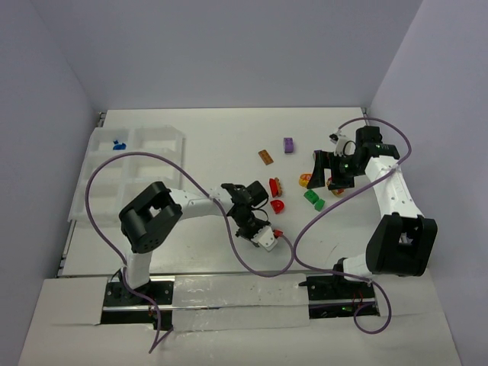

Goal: Sort the legos into containers by color

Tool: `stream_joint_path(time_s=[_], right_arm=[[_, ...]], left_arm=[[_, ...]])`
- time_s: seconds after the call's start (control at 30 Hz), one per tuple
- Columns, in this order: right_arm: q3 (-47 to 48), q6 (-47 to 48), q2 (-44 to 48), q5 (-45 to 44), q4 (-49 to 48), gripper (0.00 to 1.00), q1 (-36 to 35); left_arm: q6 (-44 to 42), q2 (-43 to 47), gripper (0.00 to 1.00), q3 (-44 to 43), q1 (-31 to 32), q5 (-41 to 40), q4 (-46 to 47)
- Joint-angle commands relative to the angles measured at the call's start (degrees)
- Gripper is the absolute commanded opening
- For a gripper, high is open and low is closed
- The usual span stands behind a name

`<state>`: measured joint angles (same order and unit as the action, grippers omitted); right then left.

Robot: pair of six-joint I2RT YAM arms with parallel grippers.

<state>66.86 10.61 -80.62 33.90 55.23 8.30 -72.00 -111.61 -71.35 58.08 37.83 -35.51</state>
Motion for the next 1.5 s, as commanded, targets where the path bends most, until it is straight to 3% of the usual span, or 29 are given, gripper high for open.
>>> stream_joint_path(time_s=[0.0, 0.27, 0.4, 0.57, 0.63, 0.7, 0.77, 0.9, 1.0, 1.3, 1.47], right_arm=[[3.0, 0.7, -0.3, 1.2, 0.4, 1.00, 0.6], [4.8, -1.6, 0.3, 2.4, -3.0, 1.00, 0.5], [4.2, -3.0, 0.3, 3.0, -5.3, 1.00, -0.6], [1.9, -5.2, 0.6, -0.5, -9.9, 1.00, -6.7], [1.6, -6.2, 0.5, -2.1, -11.0, 1.00, -8.8], [1.7, -6.7, 0.4, -2.7, -12.0, 1.00, -11.2], [2.2, -7.5, -0.2, -4.5, -13.2, 1.00, -13.3], [2.9, -7.4, -0.9, -5.5, -13.3, 1.00, -14.8], [2.8, -7.0, -1.0, -6.5, -13.3, 1.00, -14.9], [2.3, -6.8, -2.3, -6.9, -13.3, 1.00, -15.1], [2.4, -6.7, -2.9, -6.7, -13.0, 1.00, -15.1]], left_arm=[[2.6, 1.8, 0.09, -0.2, -2.3, -1.4, -2.8], [17.9, 15.6, 0.00, 2.5, -12.0, 0.8, -2.2], [30.7, 23.8, 0.00, 2.4, -24.0, 1.7, -1.8], [49.5, 31.6, 0.00, 0.3, -48.9, 4.0, 4.8], [55.3, 31.4, 0.00, -0.9, -58.1, -1.2, 7.5], [57.2, 29.3, 0.00, -3.0, -62.8, -5.4, 7.6], [59.7, 25.8, 0.00, -5.9, -70.8, -6.3, 7.6], [67.9, 16.4, 0.00, -12.9, -77.5, -10.7, 10.9], [76.3, 9.1, 0.00, -18.7, -80.6, -20.4, 14.0], [70.2, -6.2, 0.00, -33.4, -79.3, -30.0, 9.9], [67.5, -9.1, 0.00, -34.0, -79.0, -31.1, 11.2]])
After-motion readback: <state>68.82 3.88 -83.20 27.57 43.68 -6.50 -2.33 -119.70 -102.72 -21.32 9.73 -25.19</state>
